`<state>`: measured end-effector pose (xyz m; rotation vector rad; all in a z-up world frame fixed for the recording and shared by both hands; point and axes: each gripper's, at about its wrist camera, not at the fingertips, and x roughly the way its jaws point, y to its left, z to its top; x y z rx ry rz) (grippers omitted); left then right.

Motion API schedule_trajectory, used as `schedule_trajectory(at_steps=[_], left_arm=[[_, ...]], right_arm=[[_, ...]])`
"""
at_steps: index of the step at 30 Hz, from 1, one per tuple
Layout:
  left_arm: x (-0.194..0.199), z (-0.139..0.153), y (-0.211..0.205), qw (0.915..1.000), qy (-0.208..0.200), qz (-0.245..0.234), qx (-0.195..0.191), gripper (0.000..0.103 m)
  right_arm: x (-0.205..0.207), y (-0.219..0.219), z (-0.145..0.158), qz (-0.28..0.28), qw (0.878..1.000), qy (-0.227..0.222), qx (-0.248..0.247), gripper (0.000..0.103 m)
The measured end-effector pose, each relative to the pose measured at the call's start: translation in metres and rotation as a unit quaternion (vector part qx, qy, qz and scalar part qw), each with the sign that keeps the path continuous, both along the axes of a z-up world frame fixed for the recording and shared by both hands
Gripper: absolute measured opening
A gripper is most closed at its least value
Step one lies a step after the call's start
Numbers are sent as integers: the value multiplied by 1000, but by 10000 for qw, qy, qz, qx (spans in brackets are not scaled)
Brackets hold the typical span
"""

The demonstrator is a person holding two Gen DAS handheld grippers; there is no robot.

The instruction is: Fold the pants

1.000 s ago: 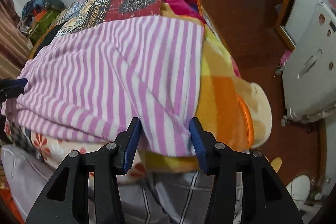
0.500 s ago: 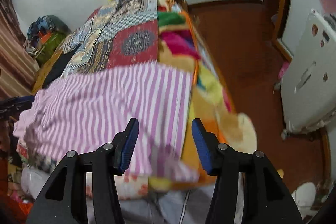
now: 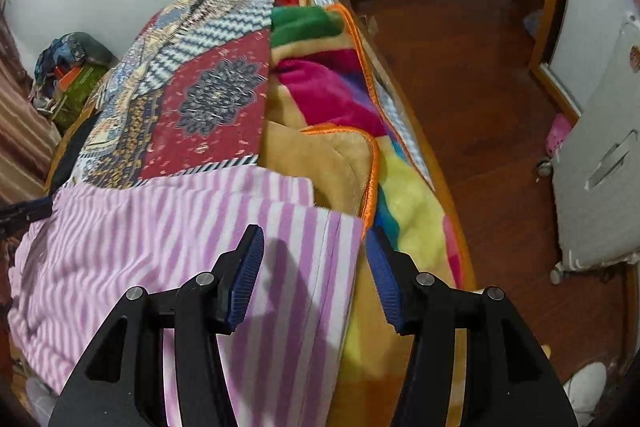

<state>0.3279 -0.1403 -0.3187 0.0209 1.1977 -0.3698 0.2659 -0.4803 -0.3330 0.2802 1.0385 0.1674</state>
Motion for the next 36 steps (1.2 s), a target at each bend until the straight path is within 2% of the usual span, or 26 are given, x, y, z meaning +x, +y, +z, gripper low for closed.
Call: schedule_trajectory(at_steps=[3,5,7,13,16,20,25,28,29,31,36], left_arm=[[1,-8,0,10000,58,20,51,46],[1,-11,-2,10000,26,19,71,48],[0,-11,-4,10000,-15,5,95,51],[-2,-9,-8,9997,-96,-12,224,52],[-3,-6,-6,9997,-120,58,220,52],[-6,-3,-4,9992,-209,131,300,52],[-10,2,-2,9992,-209,157,317,52],[-19,14,-2,9992,-291,99,265,52],[-23,20,-3,9992,-329,70,236,52],[-31,28,-7,9992,-369,3,142,52],[-60,43,-25,9987,-384,-307,-131,54]], right_arm=[[9,-3,-11,10,9998,132,153,49],[8,-4,-11,70,9995,62,288,37],[5,-2,-7,178,9993,-26,323,19],[-6,16,19,365,9969,-620,-324,14],[-7,16,35,342,9943,-923,-419,13],[13,10,36,250,9941,-970,-410,13],[42,11,8,245,9973,-493,-481,17],[40,13,2,253,9984,-231,-449,19],[36,13,7,287,9982,-243,-459,21],[23,12,19,283,9978,-330,-504,33],[-21,18,64,506,9950,-775,-372,44]])
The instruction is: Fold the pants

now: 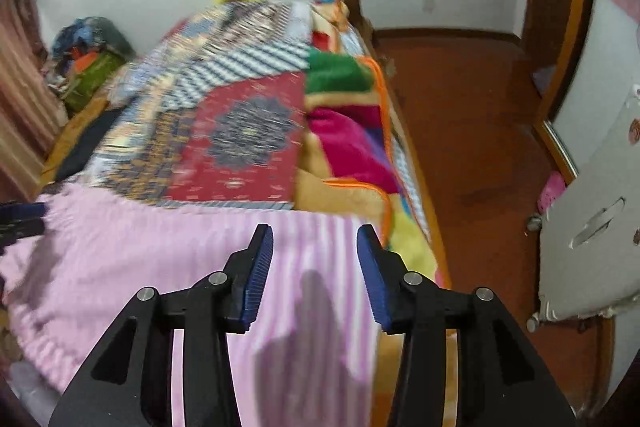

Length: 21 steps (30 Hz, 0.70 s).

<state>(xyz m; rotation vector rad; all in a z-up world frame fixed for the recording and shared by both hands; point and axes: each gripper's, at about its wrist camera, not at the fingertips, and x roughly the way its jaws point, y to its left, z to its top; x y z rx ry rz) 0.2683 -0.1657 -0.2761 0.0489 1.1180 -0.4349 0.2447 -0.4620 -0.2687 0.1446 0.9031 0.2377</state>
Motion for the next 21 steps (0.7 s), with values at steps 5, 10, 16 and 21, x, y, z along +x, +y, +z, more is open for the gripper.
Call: schedule_trajectory(at_steps=[5,10,16,21], left_arm=[[-36,-10,-26,9988,189,-443,43,54],[-70,-16,-42,9972,143,-680,270,56],[-94,-12,-41,9970,201,-740,129,56],[-106,-11,-41,9972,217,-710,13,57]], right_arm=[[-34,31,10,519,9974,-7,506,46],[-58,86,-16,1267,9887,404,686,46],[-79,115,-44,1635,9809,849,625,47],[-93,104,-44,1628,9790,1005,699,47]])
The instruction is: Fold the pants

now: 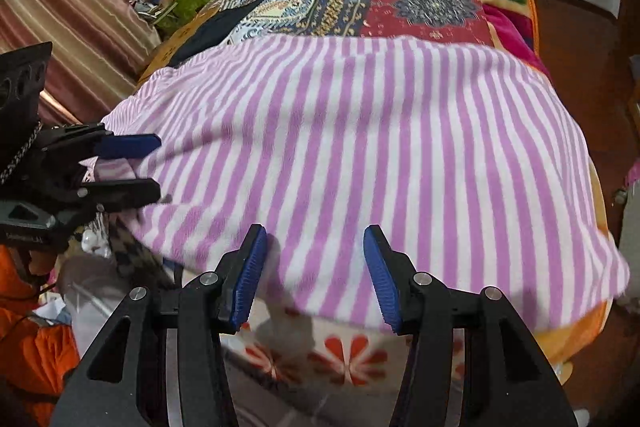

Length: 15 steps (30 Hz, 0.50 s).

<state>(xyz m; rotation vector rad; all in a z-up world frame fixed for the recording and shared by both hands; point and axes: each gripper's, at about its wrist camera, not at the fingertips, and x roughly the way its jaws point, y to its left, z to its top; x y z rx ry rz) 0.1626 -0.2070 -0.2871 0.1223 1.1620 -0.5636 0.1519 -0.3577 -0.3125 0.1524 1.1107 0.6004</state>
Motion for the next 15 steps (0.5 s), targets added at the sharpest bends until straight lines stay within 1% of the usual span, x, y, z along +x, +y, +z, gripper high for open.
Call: schedule_trajectory(at_steps=[5,9,12,15], left_arm=[[-9,0,-2,10000,-54,-29,0,57],[-12,6,3,10000,-25,-15,-81,57],[-12,15,15,9997,-128,125,-158,57],[-8,24,35,9987,-263,405,-169,57]], right_arm=[[-10,-7,-4,-57,9999,75,-129,47],[-14,-7,0,-115,9997,72,-185,47],[-13,-7,12,-160,9997,-56,-184,47],[-10,-4,26,-173,9995,-239,-87,47]])
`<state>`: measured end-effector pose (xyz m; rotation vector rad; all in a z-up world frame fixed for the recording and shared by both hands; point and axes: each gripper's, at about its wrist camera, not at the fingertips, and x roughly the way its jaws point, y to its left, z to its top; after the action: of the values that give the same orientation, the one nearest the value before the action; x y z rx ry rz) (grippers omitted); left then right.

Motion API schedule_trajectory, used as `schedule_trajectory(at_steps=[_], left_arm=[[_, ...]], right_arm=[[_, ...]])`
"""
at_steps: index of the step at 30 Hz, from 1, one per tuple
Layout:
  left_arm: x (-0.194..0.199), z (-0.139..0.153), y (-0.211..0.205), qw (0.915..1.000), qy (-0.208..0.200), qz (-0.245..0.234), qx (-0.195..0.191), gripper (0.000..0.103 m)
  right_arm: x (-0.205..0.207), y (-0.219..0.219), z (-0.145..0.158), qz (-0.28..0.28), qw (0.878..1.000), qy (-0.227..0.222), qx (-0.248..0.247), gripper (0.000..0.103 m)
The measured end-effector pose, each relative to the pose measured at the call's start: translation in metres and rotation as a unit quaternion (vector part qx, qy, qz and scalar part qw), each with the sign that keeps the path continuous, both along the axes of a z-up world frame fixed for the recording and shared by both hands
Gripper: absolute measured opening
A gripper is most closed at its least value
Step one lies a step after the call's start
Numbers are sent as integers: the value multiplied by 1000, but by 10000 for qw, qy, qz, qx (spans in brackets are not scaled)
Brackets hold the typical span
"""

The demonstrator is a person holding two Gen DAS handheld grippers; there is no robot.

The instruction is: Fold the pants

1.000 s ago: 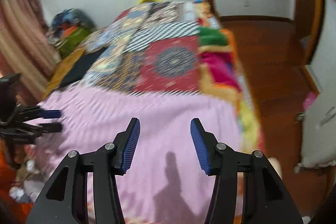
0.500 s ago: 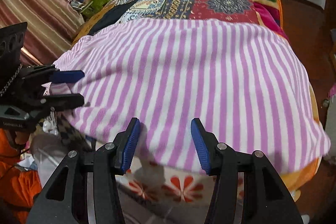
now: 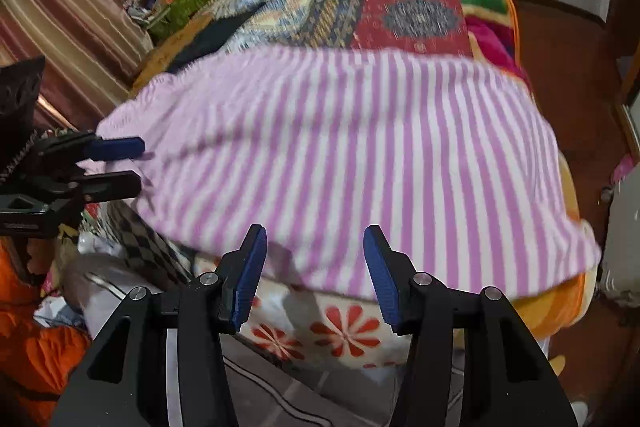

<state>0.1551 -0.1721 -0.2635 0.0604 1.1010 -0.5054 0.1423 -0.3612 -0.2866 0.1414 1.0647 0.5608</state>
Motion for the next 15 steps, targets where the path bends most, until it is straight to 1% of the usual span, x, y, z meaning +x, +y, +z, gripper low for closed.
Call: schedule_trajectory(at_steps=[2,6,9,12,15], left_arm=[[4,0,15,9998,12,188,2,57],[8,-9,42,9987,126,466,139,57],[4,-11,67,9973,58,711,193,57],[5,-6,104,9933,-53,1152,123,57],[5,3,151,9854,-264,1677,143,57]], right_arm=[[6,8,10,65,9998,-156,53,47],[16,30,18,248,9992,-309,50,47],[24,45,20,401,9985,-364,32,47],[34,59,23,488,9980,-406,5,47],[49,77,31,597,9971,-478,-59,47]])
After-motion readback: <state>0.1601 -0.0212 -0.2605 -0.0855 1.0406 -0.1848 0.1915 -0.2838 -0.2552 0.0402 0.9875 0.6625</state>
